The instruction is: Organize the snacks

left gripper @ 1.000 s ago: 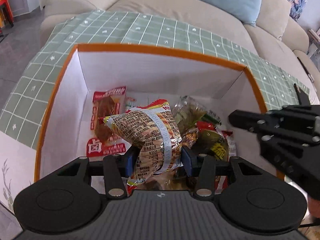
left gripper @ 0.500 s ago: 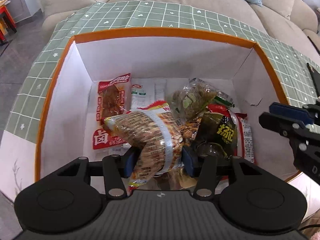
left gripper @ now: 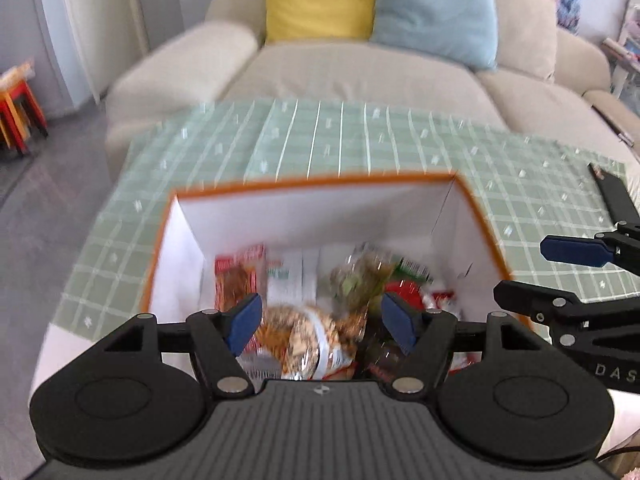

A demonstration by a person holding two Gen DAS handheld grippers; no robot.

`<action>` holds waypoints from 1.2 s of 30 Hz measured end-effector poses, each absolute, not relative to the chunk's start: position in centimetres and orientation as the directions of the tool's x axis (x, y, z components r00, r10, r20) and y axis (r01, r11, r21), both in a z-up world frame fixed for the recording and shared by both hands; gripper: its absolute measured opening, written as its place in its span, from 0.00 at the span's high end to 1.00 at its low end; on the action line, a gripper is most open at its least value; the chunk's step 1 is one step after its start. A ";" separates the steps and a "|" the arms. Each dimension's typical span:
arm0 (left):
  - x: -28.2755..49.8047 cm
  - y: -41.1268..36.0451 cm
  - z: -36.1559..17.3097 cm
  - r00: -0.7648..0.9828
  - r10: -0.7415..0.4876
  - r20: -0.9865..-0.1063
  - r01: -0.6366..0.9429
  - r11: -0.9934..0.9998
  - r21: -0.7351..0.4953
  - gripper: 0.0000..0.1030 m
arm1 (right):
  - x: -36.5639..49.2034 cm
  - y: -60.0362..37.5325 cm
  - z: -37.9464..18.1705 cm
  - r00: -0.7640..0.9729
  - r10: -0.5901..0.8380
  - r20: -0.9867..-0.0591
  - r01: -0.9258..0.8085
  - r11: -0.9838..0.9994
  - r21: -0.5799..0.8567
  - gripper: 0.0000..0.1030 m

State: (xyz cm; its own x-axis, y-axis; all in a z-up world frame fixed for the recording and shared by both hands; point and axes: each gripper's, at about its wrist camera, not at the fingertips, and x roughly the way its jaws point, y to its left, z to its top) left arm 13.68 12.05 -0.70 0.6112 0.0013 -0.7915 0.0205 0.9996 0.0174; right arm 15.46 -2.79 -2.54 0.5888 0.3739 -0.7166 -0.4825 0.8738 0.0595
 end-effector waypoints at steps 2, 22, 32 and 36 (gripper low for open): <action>12.9 11.4 0.8 0.653 0.018 -0.757 0.032 0.998 0.051 0.22 | 15.0 -3.4 -1.2 0.611 0.376 -0.697 -0.470 0.881 0.064 0.36; 4.4 6.1 5.9 0.873 0.084 -0.480 0.016 0.980 0.200 0.11 | 6.5 -8.6 5.0 0.764 0.317 -0.561 -0.347 0.936 0.056 0.07; 4.3 6.7 3.3 0.807 0.100 -0.581 -0.001 0.986 0.167 0.11 | 5.4 -9.2 3.0 0.758 0.272 -0.593 -0.309 0.950 0.041 0.04; 4.5 7.6 2.0 0.768 0.125 -0.628 -0.026 0.986 0.165 0.11 | 5.9 -8.7 2.0 0.738 0.266 -0.620 -0.311 0.950 0.037 0.04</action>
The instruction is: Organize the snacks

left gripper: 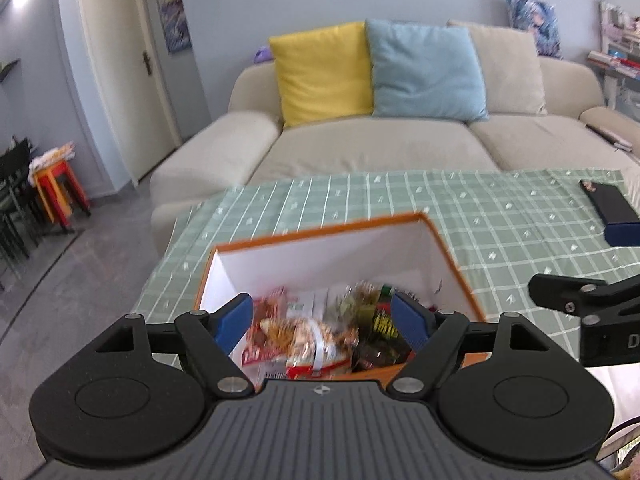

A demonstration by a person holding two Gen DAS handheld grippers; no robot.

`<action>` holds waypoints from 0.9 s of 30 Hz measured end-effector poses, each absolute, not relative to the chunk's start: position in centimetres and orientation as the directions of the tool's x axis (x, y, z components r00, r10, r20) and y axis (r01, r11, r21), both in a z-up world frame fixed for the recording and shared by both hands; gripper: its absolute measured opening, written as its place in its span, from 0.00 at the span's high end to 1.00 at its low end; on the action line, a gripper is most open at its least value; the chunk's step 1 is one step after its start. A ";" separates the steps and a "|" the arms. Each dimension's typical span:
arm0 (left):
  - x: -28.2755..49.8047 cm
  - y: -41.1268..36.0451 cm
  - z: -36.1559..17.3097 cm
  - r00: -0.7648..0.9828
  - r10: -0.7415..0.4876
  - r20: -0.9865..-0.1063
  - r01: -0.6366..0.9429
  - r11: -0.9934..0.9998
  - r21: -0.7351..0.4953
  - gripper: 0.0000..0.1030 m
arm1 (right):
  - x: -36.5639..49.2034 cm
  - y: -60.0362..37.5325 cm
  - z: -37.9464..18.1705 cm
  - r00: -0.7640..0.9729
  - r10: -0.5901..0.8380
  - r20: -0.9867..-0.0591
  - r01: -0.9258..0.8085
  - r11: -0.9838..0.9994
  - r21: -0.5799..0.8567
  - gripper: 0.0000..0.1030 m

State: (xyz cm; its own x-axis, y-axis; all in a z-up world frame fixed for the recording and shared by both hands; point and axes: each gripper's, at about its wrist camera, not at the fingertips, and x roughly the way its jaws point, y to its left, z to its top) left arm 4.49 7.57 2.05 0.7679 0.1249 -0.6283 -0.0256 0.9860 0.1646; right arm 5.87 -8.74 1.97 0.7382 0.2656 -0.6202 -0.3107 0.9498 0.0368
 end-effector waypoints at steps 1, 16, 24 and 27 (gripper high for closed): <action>4.5 7.7 1.8 0.760 0.128 -0.637 -0.029 0.986 0.164 0.11 | 6.0 -8.6 1.7 0.733 0.265 -0.627 -0.314 0.949 0.035 0.04; 4.4 8.4 0.7 0.714 0.138 -0.686 -0.045 0.987 0.152 0.11 | 6.3 -7.7 0.1 0.695 0.256 -0.672 -0.328 0.945 0.021 0.04; 4.4 8.1 0.8 0.712 0.139 -0.688 -0.044 0.987 0.155 0.11 | 6.6 -7.7 -0.1 0.691 0.254 -0.677 -0.321 0.947 0.027 0.04; 4.4 8.1 0.9 0.712 0.139 -0.688 -0.044 0.987 0.154 0.11 | 6.5 -7.8 -0.1 0.691 0.254 -0.677 -0.321 0.947 0.027 0.04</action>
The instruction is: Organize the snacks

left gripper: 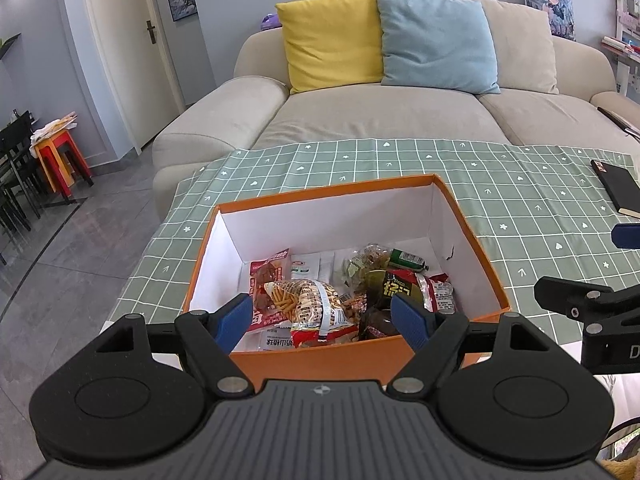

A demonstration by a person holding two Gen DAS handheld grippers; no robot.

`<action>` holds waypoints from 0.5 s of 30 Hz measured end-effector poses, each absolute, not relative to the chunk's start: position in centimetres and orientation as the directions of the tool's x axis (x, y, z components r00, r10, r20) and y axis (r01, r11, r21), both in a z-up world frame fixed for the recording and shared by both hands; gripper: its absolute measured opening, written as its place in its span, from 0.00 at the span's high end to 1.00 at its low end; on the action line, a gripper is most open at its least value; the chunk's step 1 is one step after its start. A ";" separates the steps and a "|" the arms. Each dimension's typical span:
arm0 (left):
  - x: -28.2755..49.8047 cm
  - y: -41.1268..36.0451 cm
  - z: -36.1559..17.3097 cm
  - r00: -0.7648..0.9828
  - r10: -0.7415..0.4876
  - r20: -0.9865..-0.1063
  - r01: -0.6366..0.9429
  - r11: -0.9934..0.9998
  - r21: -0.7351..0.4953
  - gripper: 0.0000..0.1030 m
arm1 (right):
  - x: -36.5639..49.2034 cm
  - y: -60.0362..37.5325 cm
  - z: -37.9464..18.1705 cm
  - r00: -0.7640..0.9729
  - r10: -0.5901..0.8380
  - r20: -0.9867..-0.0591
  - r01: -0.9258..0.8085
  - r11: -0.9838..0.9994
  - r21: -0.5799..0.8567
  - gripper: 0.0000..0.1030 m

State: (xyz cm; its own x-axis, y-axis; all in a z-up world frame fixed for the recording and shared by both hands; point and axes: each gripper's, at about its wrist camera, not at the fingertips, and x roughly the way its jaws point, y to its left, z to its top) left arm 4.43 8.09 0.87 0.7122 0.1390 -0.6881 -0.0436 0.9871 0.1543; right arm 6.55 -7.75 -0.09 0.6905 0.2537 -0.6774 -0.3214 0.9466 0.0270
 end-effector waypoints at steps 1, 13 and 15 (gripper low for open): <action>4.4 8.1 0.9 0.713 0.138 -0.688 -0.043 0.987 0.154 0.11 | 6.6 -7.8 -0.1 0.691 0.253 -0.677 -0.321 0.947 0.027 0.04; 4.5 7.8 0.9 0.713 0.139 -0.687 -0.035 0.986 0.163 0.11 | 6.7 -7.9 -0.2 0.690 0.243 -0.681 -0.312 0.950 0.023 0.04; 4.5 7.8 0.9 0.713 0.137 -0.687 -0.033 0.986 0.163 0.11 | 6.7 -7.9 -0.2 0.690 0.242 -0.682 -0.311 0.950 0.022 0.04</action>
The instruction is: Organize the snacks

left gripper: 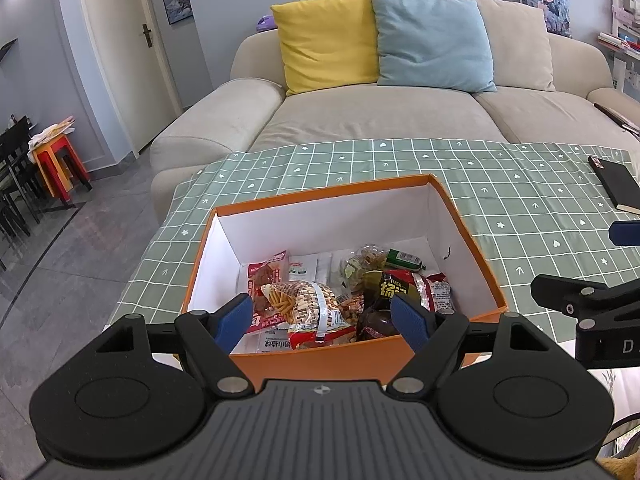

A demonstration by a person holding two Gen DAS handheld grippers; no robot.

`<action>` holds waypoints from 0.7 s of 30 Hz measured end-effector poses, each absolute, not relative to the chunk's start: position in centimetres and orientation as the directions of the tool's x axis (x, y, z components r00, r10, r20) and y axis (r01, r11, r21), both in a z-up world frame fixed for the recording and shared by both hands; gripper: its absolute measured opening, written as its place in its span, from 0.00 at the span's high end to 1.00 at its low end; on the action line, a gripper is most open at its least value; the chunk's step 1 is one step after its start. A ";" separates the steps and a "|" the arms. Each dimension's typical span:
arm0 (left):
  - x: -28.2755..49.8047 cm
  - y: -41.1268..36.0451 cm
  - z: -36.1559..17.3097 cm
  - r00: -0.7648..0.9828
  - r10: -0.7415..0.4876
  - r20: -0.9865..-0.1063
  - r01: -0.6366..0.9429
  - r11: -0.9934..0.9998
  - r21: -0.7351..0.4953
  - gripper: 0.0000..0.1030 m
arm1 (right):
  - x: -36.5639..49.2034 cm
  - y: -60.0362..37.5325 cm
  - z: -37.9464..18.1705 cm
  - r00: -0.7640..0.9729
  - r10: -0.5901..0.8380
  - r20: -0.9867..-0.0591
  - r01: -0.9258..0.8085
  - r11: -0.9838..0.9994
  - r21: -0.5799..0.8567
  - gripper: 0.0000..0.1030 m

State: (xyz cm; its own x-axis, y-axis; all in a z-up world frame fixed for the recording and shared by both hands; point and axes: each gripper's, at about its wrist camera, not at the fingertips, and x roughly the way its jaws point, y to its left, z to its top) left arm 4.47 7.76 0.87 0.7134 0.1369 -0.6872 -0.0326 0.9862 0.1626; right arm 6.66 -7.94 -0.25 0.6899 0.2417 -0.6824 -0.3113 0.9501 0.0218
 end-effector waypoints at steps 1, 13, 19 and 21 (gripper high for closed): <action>4.5 7.8 0.9 0.713 0.137 -0.687 -0.033 0.986 0.163 0.11 | 6.7 -7.9 -0.3 0.690 0.241 -0.683 -0.311 0.950 0.021 0.04; 4.5 7.7 0.9 0.711 0.140 -0.689 -0.035 0.986 0.163 0.11 | 6.7 -7.9 -0.4 0.687 0.236 -0.687 -0.309 0.951 0.018 0.04; 4.6 7.7 0.9 0.710 0.137 -0.690 -0.031 0.986 0.164 0.11 | 6.7 -8.0 -0.5 0.686 0.232 -0.689 -0.303 0.953 0.018 0.04; 4.6 7.7 1.0 0.711 0.136 -0.690 -0.029 0.986 0.165 0.11 | 6.7 -8.0 -0.5 0.686 0.231 -0.690 -0.302 0.953 0.018 0.04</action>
State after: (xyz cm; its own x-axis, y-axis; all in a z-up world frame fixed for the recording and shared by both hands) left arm 4.58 7.74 0.98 0.7112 0.1362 -0.6897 -0.0288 0.9859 0.1650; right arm 6.68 -7.97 -0.52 0.6863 0.2307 -0.6898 -0.3018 0.9532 0.0185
